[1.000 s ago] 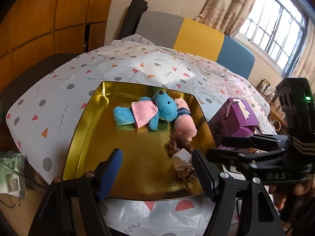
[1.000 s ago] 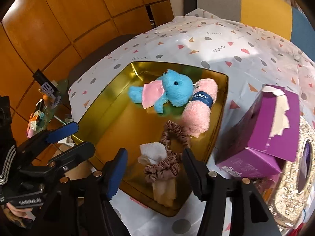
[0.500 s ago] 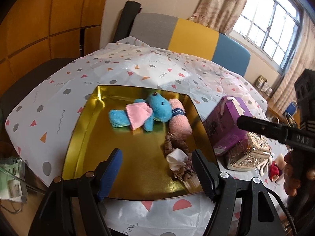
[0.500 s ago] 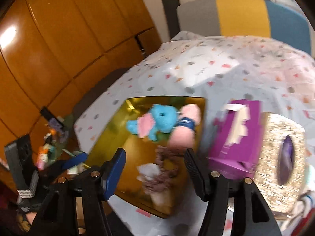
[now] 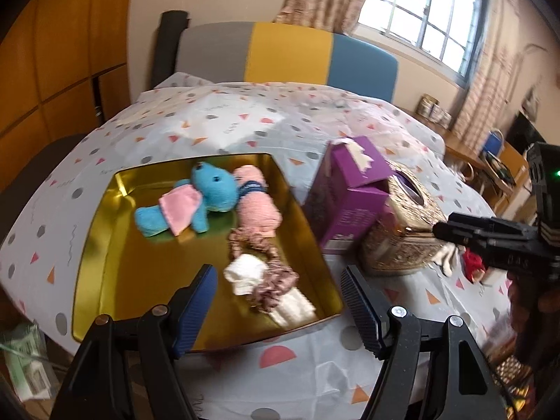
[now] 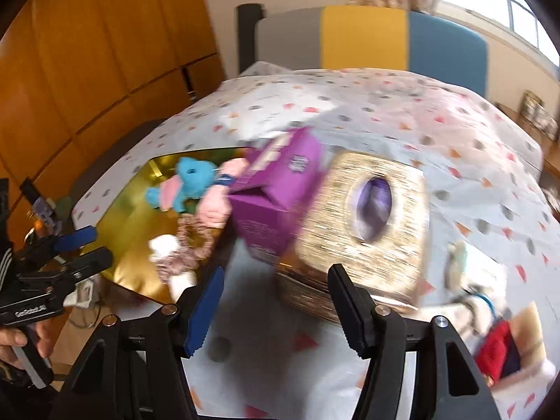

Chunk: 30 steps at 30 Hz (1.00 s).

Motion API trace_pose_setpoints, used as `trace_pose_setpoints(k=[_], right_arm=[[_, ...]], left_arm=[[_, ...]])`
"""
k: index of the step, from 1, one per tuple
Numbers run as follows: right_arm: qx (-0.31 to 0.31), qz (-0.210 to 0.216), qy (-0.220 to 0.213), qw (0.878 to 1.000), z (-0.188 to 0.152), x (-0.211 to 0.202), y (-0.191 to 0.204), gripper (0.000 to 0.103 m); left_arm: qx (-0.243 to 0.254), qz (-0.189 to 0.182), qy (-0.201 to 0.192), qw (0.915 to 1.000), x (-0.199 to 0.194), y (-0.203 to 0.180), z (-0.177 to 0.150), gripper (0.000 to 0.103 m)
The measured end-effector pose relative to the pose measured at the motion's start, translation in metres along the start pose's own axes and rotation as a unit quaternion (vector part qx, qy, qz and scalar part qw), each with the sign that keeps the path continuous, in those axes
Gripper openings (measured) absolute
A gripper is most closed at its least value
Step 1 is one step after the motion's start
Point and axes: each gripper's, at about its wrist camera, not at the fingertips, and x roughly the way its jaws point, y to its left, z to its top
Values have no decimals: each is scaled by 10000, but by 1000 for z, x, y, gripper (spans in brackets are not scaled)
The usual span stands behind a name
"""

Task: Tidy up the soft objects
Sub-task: 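Move both tools past the silver tissue box toward the glove and wipes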

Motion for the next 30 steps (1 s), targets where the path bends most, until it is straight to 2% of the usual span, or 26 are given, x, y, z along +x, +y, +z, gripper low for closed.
trace_pose_setpoints(k=[6, 10, 13, 19, 22, 23, 26, 28, 30], right_arm=[[650, -578, -326, 9957, -11, -32, -59, 63], [1161, -1077, -626, 9854, -19, -55, -100, 63], [1604, -1428, -880, 9727, -26, -73, -133, 63], [2393, -2225, -1201, 9374, -48, -94, -195, 63], [2854, -2528, -1326, 9149, -65, -100, -224, 63], [3084, -2618, -1390, 9039, -74, -101, -235, 63], [3715, -2670, -1506, 8764, -91, -108, -255, 63], [4086, -2649, -1792, 8549, -99, -117, -264, 63], [4300, -2602, -1867, 8441, -104, -120, -269, 63]], left_arm=[[389, -117, 27, 9992, 5, -29, 3, 74], [604, -251, 107, 9978, 9, -47, 4, 74], [818, -389, 170, 9957, 13, -62, 5, 74], [1135, -657, 250, 9910, 20, -92, 7, 74], [1341, -800, 187, 9876, 18, -111, 11, 73], [1404, -880, 177, 9860, 18, -118, 12, 73], [1682, -1068, 183, 9798, 21, -144, 15, 73], [1863, -1213, 222, 9747, 25, -162, 17, 73], [2024, -1404, 314, 9687, 31, -183, 18, 69]])
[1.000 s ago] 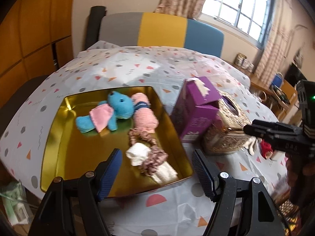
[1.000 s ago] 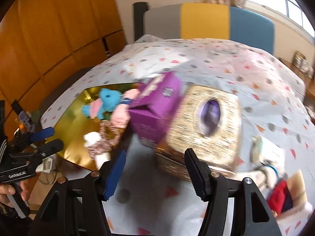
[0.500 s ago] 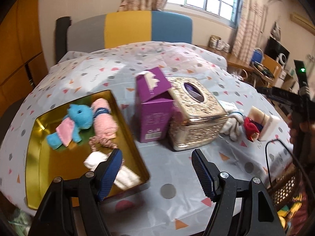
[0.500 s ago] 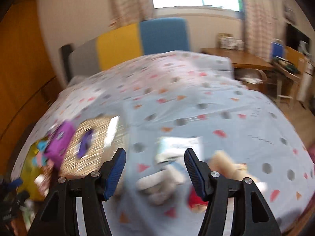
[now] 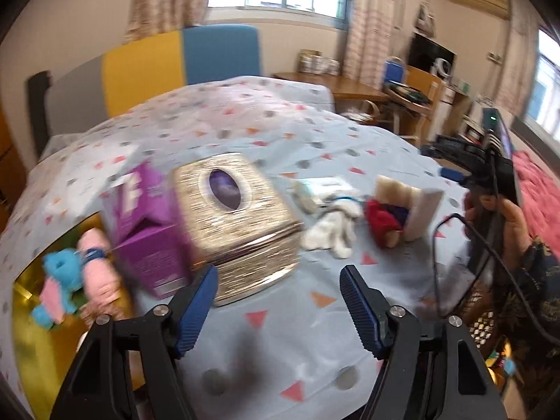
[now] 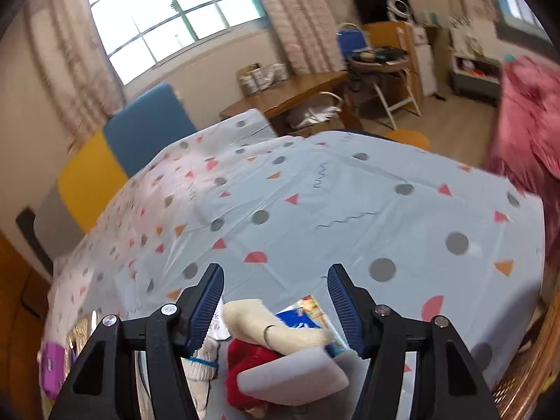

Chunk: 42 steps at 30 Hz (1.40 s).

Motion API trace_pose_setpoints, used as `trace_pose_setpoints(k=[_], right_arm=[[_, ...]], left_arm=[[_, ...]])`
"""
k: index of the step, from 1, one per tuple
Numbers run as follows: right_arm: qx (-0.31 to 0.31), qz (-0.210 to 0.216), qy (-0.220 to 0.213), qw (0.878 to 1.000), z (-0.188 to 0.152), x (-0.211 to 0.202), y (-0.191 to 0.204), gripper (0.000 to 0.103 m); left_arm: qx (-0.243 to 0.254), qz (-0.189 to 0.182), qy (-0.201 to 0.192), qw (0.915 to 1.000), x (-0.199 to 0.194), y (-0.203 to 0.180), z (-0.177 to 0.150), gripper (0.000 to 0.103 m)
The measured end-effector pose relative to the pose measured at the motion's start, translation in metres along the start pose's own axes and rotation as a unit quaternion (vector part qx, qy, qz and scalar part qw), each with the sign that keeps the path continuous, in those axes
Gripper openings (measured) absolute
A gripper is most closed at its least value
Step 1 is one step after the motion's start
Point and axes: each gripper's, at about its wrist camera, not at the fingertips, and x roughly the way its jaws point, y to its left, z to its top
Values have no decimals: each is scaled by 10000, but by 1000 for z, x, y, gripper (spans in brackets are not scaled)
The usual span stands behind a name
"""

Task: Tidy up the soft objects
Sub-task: 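Move both tools past the silver tissue box toward the glove and wipes, then grasp the white knit glove with the left gripper while the right grasps the wipes pack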

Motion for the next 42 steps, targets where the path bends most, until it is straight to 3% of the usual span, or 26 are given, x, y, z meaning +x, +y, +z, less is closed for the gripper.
trace_pose_setpoints(k=[8, 16, 25, 26, 28, 31, 35, 42], right_arm=[[401, 348, 108, 9985, 0, -1, -14, 63], [599, 584, 170, 9963, 0, 1, -21, 63], [800, 811, 224, 9932, 1, 3, -27, 63], [822, 822, 236, 9929, 1, 4, -28, 63], [879, 859, 258, 9921, 1, 4, -29, 63], [898, 865, 268, 9918, 1, 5, -30, 63], [853, 877, 310, 9920, 2, 7, -28, 63], [677, 869, 423, 9930, -1, 10, -21, 63]], left_arm=[[602, -408, 315, 9969, 62, -61, 33, 58], [824, -197, 789, 9933, 141, -94, 50, 58], [836, 137, 1174, 9895, 209, -98, 56, 61], [835, 106, 1248, 9886, 217, -99, 56, 57], [827, 39, 1420, 9864, 227, -98, 51, 35], [841, -87, 1229, 9888, 218, -98, 43, 26], [686, -301, 1209, 9898, 197, -94, 27, 26], [998, -485, 1129, 9874, 156, -99, -12, 26]])
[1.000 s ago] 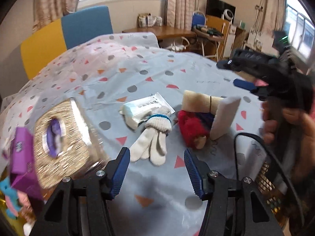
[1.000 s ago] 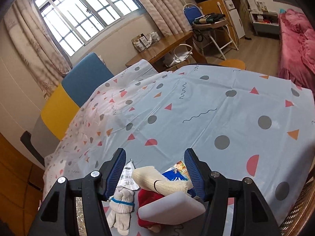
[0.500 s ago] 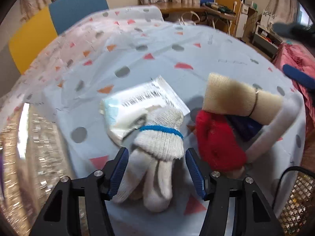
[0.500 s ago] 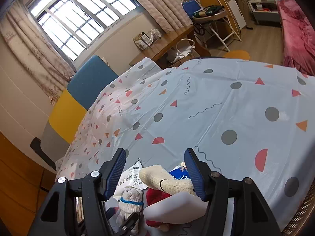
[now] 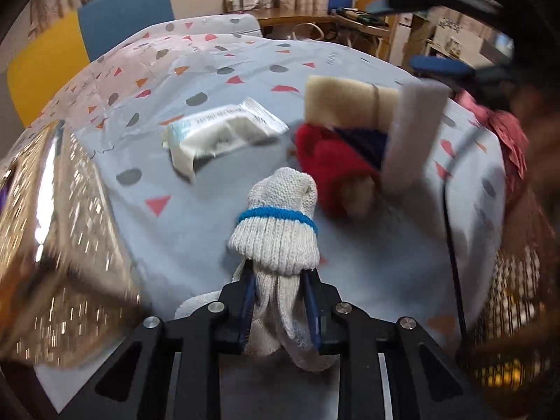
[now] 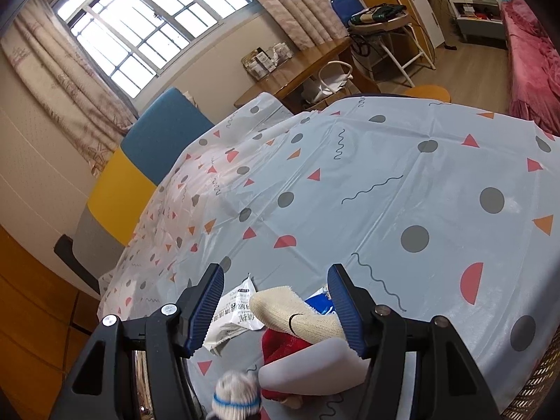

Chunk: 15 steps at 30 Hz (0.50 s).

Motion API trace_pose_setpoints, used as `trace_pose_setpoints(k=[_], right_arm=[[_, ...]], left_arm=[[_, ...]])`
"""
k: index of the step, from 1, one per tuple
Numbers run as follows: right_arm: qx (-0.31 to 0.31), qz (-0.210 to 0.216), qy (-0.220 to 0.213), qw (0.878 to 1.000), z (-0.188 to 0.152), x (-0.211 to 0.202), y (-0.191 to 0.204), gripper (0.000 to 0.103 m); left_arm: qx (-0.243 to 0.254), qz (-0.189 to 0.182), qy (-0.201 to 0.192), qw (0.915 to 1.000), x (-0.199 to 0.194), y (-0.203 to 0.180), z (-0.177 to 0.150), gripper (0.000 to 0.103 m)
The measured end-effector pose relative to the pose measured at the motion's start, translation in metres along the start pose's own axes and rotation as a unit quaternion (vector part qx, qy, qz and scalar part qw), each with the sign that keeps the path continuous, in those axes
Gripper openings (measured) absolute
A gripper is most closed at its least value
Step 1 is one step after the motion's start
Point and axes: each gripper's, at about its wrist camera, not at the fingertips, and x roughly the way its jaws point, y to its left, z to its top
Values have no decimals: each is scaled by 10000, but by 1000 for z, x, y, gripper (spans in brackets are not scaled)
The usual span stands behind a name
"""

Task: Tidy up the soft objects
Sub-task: 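Grasp the white knit glove with the left gripper while the right grasps the wipes pack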

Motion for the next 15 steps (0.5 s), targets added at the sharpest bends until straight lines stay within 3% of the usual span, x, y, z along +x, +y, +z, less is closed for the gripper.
trace_pose_setpoints(k=[5, 9, 12, 13, 15], right_arm=[[-452, 5, 182, 9988, -6, 6, 17, 63], [-1410, 124, 564, 9883, -18, 16, 53, 63], [-2588, 264, 1079, 9595, -30, 31, 94, 62], [-3055, 284, 1266, 9433, -36, 38, 108, 62], [-4032, 205, 1707, 8988, -50, 58, 133, 62]], left_arm=[[-123, -110, 13, 9999, -19, 10, -25, 26], [-180, -178, 26, 9997, -29, 22, -41, 25], [-183, -236, -8, 9996, -35, 29, -52, 25], [-230, -281, -21, 9993, -37, 31, -54, 25], [-311, -341, -54, 9989, -38, 36, -59, 25]])
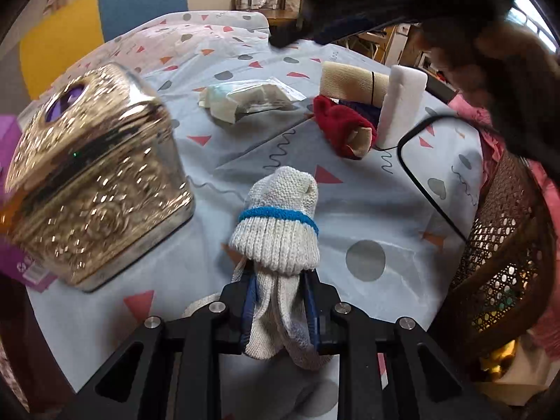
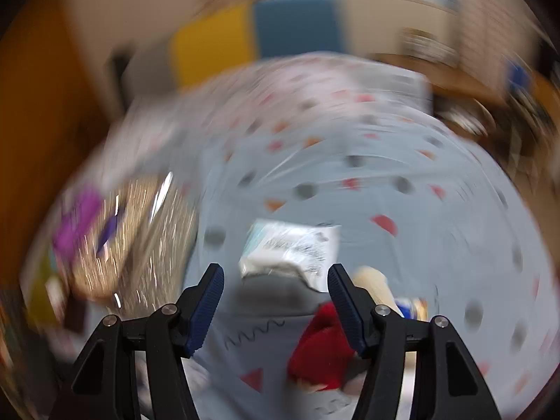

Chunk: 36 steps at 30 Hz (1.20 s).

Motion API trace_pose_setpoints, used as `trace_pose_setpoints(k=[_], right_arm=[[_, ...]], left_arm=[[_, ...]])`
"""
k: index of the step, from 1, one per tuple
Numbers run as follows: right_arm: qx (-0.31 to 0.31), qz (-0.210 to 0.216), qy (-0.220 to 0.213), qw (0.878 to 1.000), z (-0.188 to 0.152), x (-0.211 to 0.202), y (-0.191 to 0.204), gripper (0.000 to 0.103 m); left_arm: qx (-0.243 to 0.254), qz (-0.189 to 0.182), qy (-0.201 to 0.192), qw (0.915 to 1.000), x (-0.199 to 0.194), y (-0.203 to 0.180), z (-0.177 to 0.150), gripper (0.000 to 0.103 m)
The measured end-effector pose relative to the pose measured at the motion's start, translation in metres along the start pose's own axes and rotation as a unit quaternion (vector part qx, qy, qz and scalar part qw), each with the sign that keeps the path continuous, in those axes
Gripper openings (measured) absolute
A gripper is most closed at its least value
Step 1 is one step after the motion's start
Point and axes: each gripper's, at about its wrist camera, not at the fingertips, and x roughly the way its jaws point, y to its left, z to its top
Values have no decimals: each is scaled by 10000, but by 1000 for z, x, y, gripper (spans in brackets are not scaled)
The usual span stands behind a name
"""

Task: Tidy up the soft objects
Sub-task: 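Grasp the white knit glove with the left gripper while the right grasps the wipes pack, then carry the white glove into the gold tray and open the left gripper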

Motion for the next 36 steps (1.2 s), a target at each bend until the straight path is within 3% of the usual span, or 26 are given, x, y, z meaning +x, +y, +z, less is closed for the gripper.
trace_pose_setpoints(k=[2, 6, 12, 15, 19, 21, 23, 28, 36], right_arm=[[-819, -271, 556, 9947, 10, 25, 16, 62], [-1767, -447, 1344, 9740, 25, 65, 29, 62], [-2727, -698, 2066, 9371, 30, 118, 41, 72], [-2904, -831, 2218, 9271, 34, 139, 42, 73], [-2490, -720, 2212, 9402, 40, 157, 32, 70], [-2090, -664, 2171, 9512, 45, 158, 26, 58], [-1782, -796, 2120, 9576, 48, 157, 20, 56], [-544, -805, 2129, 9722, 40, 144, -5, 56], [-90, -792, 1698, 9823, -4, 116, -18, 58]], left_arm=[[-44, -45, -35, 10000, -1, 3, -3, 25], [-143, -162, -73, 9997, -3, 9, -5, 25], [-267, -323, -111, 9991, -4, 18, -8, 25], [-277, -343, -122, 9990, -4, 18, -8, 25], [-311, -363, -148, 9987, -6, 20, -11, 25], [-323, -360, -151, 9987, -6, 20, -12, 25], [-346, -356, -161, 9986, -6, 21, -13, 25], [-446, -351, -173, 9982, -15, 27, -12, 25], [-643, -407, -452, 9961, -51, 35, 1, 25]])
